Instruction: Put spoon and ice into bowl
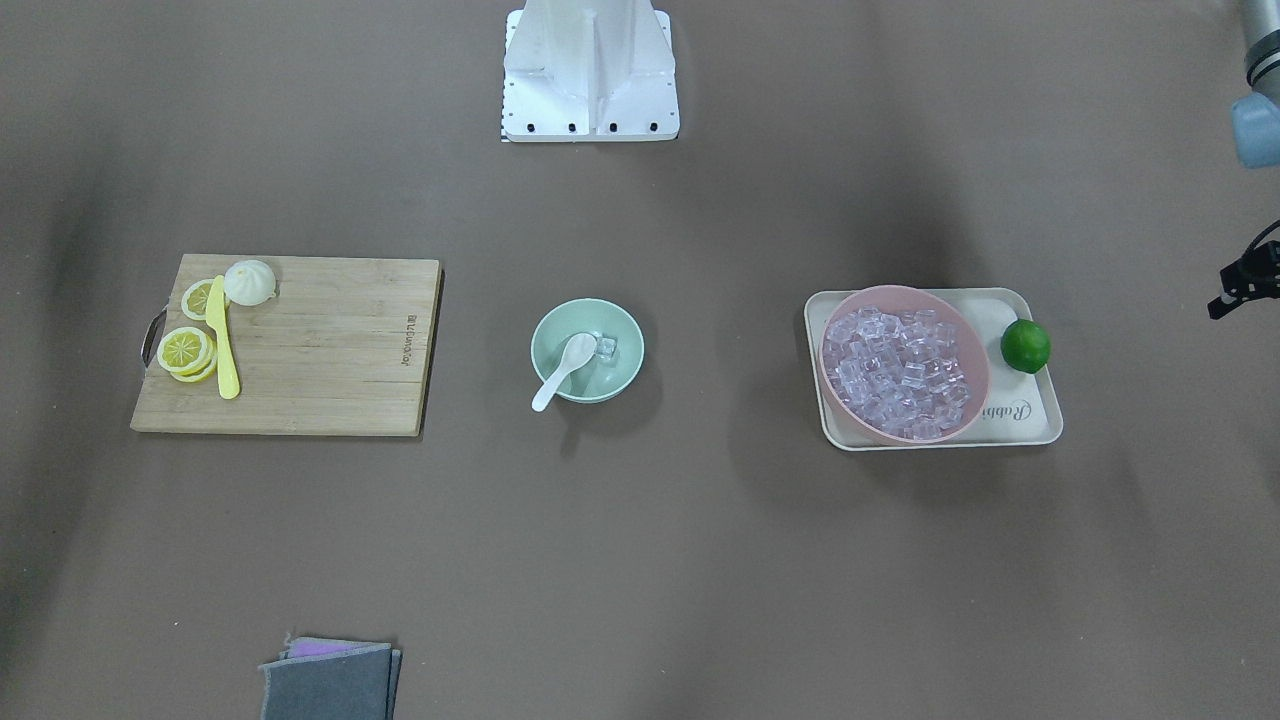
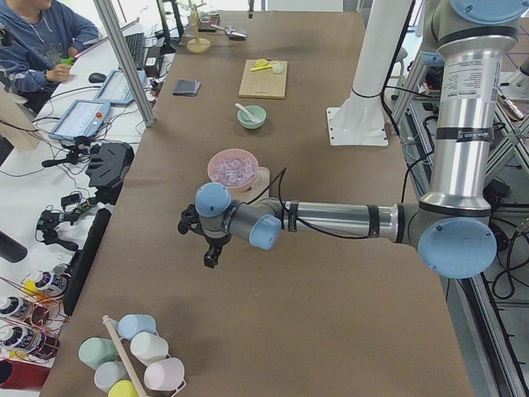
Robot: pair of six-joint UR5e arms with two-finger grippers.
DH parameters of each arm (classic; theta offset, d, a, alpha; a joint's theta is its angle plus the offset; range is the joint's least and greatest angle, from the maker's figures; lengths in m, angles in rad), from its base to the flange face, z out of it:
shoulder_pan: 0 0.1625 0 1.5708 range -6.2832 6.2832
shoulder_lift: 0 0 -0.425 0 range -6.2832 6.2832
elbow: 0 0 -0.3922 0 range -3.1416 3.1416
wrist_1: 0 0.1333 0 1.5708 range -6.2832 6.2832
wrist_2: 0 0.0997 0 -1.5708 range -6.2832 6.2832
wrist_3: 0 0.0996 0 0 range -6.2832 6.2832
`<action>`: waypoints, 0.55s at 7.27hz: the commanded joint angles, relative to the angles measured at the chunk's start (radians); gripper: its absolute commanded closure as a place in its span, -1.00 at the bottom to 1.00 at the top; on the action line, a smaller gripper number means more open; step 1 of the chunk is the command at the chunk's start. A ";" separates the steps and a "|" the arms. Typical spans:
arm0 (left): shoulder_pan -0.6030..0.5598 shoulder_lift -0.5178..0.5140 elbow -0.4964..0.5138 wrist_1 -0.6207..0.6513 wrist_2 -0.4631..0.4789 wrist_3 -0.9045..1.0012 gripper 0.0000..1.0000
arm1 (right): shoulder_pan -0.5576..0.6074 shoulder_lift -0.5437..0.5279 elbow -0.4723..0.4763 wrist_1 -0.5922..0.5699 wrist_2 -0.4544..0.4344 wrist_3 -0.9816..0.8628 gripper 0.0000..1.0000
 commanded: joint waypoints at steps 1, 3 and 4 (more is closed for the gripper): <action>-0.010 0.036 0.003 0.014 -0.004 0.009 -0.96 | 0.017 -0.021 -0.062 0.004 -0.001 -0.118 -1.00; -0.014 0.030 -0.062 0.109 -0.043 0.004 -0.96 | 0.022 -0.013 -0.124 0.001 -0.002 -0.176 -1.00; -0.014 0.026 -0.154 0.252 -0.050 0.005 -0.96 | 0.025 -0.013 -0.137 0.002 -0.005 -0.171 -1.00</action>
